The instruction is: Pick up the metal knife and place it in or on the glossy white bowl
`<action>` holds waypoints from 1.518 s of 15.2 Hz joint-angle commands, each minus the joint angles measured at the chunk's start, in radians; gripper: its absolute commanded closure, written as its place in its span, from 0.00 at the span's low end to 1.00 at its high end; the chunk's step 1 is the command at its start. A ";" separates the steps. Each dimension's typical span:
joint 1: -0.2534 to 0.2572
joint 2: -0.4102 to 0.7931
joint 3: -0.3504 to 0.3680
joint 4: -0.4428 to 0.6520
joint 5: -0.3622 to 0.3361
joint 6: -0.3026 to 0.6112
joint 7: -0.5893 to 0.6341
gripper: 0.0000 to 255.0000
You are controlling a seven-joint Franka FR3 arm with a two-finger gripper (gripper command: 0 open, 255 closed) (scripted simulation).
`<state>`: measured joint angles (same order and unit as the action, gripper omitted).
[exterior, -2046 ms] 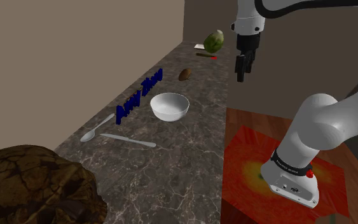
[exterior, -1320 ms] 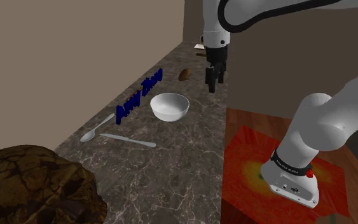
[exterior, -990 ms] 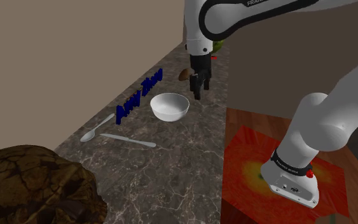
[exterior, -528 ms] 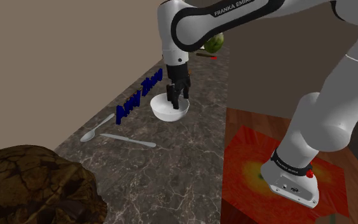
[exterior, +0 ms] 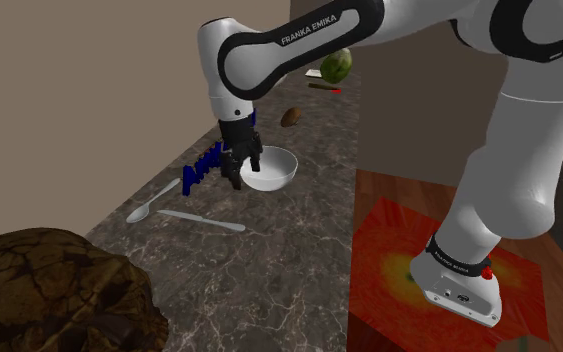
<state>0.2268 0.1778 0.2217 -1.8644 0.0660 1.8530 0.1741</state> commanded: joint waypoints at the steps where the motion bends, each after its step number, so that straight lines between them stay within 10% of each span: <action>1: 0.017 0.069 0.011 0.071 -0.004 -0.002 0.011 0.00; 9: 0.104 0.375 0.041 0.438 -0.037 -0.064 0.054 0.00; 23: 0.109 0.387 0.041 0.352 -0.037 0.033 0.054 0.00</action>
<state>0.3355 0.5644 0.2624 -1.5124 0.0286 1.8861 0.2280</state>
